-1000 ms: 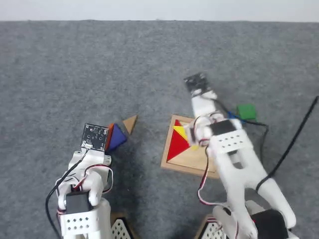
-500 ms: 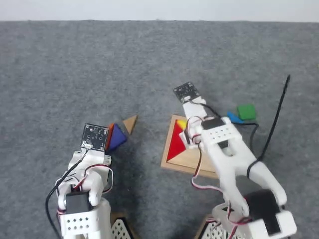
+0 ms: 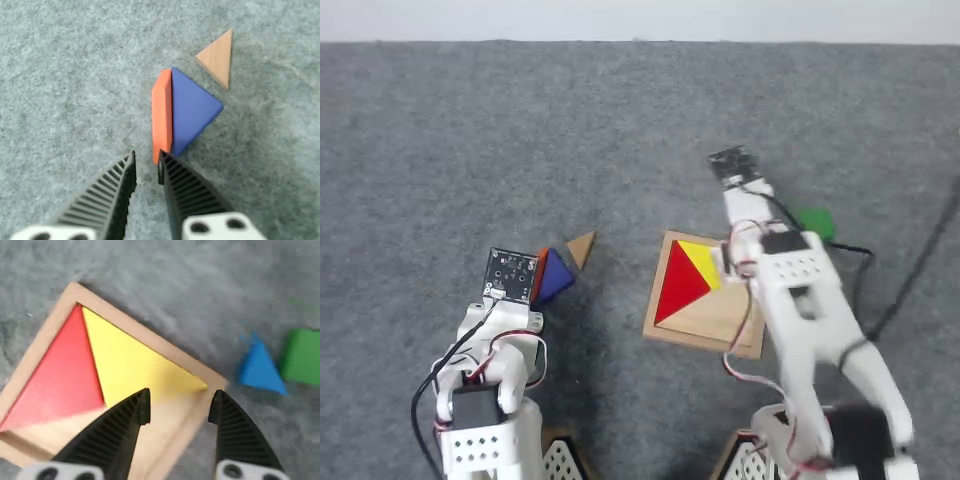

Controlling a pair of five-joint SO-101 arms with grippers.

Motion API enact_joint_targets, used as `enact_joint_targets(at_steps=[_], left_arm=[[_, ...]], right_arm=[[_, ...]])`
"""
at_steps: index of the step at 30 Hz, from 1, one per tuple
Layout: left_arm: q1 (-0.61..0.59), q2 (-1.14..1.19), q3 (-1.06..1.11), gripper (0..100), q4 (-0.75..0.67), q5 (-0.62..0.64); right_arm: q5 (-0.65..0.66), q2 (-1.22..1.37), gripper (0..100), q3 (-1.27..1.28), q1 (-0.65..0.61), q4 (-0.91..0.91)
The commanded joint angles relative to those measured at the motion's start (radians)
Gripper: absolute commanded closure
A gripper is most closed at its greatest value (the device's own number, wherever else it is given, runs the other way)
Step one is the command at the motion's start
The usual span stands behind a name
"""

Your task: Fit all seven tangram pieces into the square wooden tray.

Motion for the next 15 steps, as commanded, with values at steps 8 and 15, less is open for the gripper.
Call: enact_joint_targets(at_steps=[8, 15], left_arm=[[-0.005, 0.0, -0.007, 93, 0.011, -0.005], [-0.005, 0.002, -0.007, 93, 0.011, -0.005]], right_arm=[[0.018, -0.134, 79.0, 0.143, 0.139, 0.11], [0.011, 0.087, 79.0, 0.091, 0.081, 0.11]])
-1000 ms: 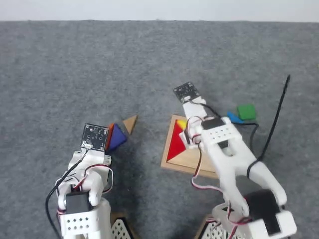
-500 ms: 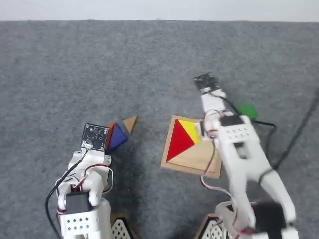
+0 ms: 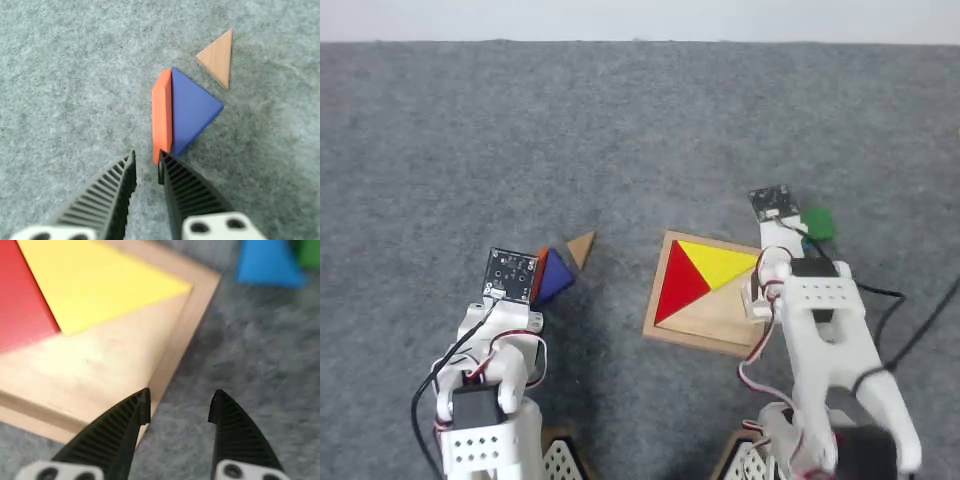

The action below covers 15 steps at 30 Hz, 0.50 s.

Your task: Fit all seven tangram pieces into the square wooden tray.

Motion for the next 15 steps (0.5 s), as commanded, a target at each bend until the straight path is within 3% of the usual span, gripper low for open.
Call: enact_joint_targets(at_steps=[1, 9, 15], left_arm=[[-0.005, 0.002, -0.007, 93, 0.011, -0.005], [-0.005, 0.002, -0.007, 93, 0.011, -0.005], [-0.005, 0.002, -0.007, 93, 0.011, -0.005]], right_arm=[[0.006, 0.111, 79.0, -0.081, -0.031, 0.01], [0.014, 0.308, 79.0, -0.256, -0.038, 0.021], [0.063, 0.387, 79.0, -0.37, -0.153, 0.018]])
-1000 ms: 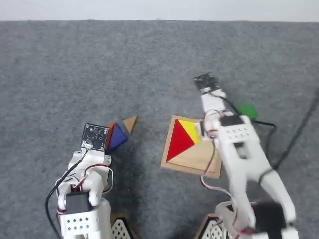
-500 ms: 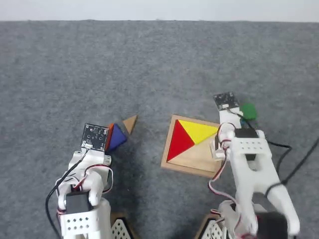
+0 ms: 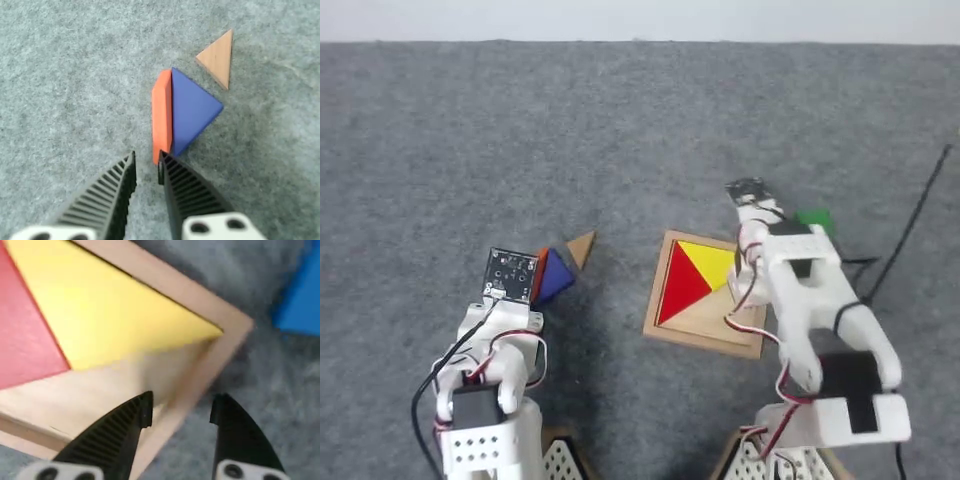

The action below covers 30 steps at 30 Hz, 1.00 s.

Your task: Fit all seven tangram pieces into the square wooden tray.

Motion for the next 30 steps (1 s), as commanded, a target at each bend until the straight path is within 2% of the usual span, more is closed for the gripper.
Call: enact_joint_targets(at_steps=[1, 5, 9, 19, 24, 30], left_arm=[[-0.005, 0.002, -0.007, 93, 0.011, -0.005], [-0.005, 0.002, -0.007, 93, 0.011, -0.005], [-0.005, 0.002, -0.007, 93, 0.011, -0.005], [-0.005, 0.002, -0.007, 93, 0.011, -0.005], [-0.005, 0.002, -0.007, 93, 0.011, -0.005], [-0.005, 0.002, -0.007, 93, 0.011, -0.005]], right_arm=[[0.026, 0.039, 79.0, -0.086, -0.096, -0.008], [0.021, 0.051, 80.9, -0.104, -0.15, -0.01], [-0.072, 0.051, 92.6, -0.104, -0.131, -0.01], [-0.068, 0.056, 93.5, -0.157, -0.05, -0.002], [-0.086, 0.051, 91.3, -0.158, 0.012, -0.002], [-0.087, 0.05, 77.2, -0.157, 0.019, -0.001]])
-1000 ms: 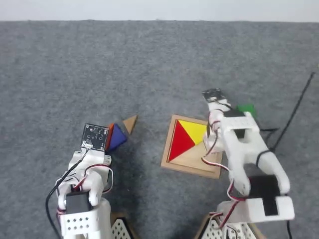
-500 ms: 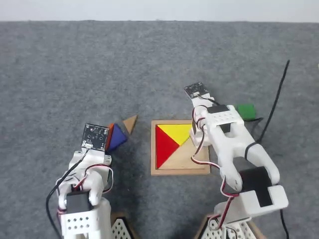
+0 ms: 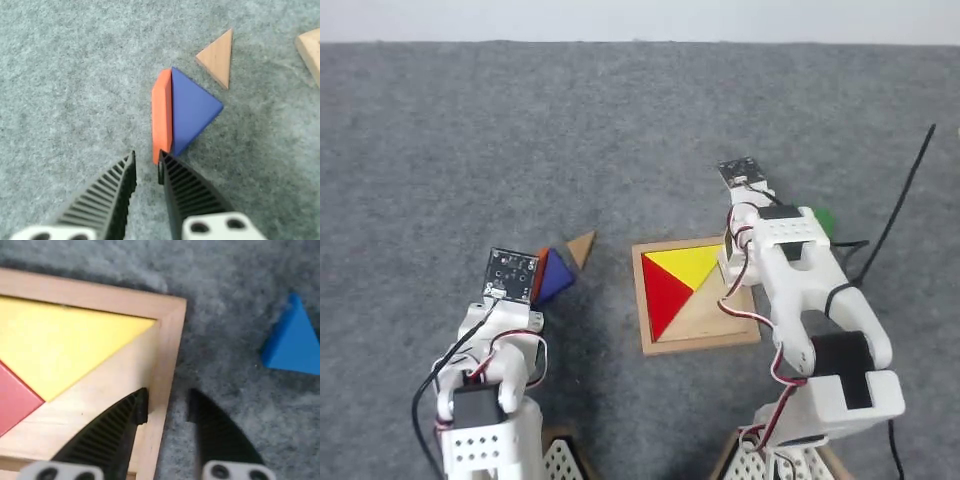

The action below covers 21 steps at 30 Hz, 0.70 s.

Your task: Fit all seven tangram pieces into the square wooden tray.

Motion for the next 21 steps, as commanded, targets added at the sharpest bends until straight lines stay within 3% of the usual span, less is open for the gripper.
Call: enact_joint_targets(at_steps=[1, 11, 16, 21], left_arm=[[-0.005, 0.002, -0.007, 93, 0.011, -0.005], [-0.005, 0.002, -0.007, 93, 0.011, -0.005], [-0.005, 0.002, -0.007, 93, 0.011, -0.005], [-0.005, 0.002, -0.007, 93, 0.011, -0.005]], right_arm=[[-0.009, -0.01, 75.7, -0.048, 0.018, 0.001], [-0.011, -0.272, 81.4, -0.058, 0.021, 0.005], [-0.011, -0.371, 86.1, -0.057, 0.028, 0.096], [-0.012, -0.386, 96.1, -0.026, 0.145, 0.13]])
